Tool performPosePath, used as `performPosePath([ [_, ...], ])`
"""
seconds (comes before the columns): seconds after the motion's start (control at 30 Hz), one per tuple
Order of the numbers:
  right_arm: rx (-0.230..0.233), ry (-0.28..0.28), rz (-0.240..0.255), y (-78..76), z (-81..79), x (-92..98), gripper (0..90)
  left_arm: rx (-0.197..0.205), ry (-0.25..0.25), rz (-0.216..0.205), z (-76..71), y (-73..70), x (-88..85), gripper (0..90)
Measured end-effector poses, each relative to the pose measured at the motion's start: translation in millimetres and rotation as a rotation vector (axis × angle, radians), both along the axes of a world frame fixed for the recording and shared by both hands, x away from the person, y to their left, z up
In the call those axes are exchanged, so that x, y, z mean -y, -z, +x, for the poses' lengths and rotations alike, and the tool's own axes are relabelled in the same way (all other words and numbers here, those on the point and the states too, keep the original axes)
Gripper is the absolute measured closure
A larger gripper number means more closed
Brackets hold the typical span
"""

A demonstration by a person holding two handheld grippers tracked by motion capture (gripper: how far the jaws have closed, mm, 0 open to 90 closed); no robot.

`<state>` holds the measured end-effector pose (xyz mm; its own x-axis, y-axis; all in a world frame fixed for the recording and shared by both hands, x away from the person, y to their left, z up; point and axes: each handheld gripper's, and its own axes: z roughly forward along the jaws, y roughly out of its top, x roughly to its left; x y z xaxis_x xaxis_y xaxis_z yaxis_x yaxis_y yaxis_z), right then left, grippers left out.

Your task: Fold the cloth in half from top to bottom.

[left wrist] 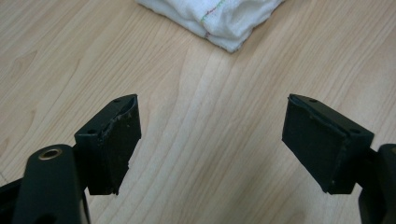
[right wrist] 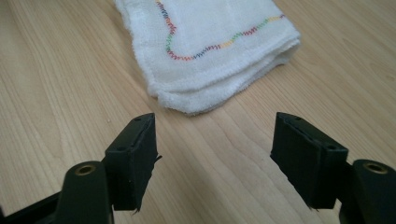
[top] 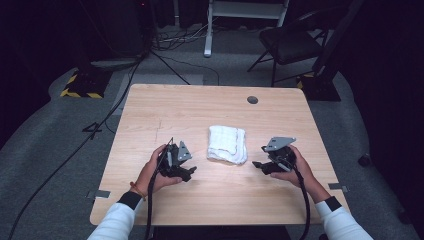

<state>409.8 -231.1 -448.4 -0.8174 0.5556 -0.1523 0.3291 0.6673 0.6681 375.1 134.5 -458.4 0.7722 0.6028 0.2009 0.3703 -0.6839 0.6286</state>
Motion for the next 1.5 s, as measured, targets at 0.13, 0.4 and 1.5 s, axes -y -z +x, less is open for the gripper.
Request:
performPosePath([
  [0.13,0.0,0.013,-0.005,1.6,-5.4,10.3,31.6,-0.003,-0.007,0.01,-5.7,1.9,-5.1,19.9],
  [0.4,0.001,0.038,-0.016,7.2,-18.6,31.8,31.1,-0.004,-0.018,0.038,-17.1,8.2,-15.6,20.3],
  [1.5,-0.056,0.246,0.164,54.4,-63.6,136.9,21.1,-0.13,-0.152,-0.135,-46.8,39.2,-81.8,17.8],
])
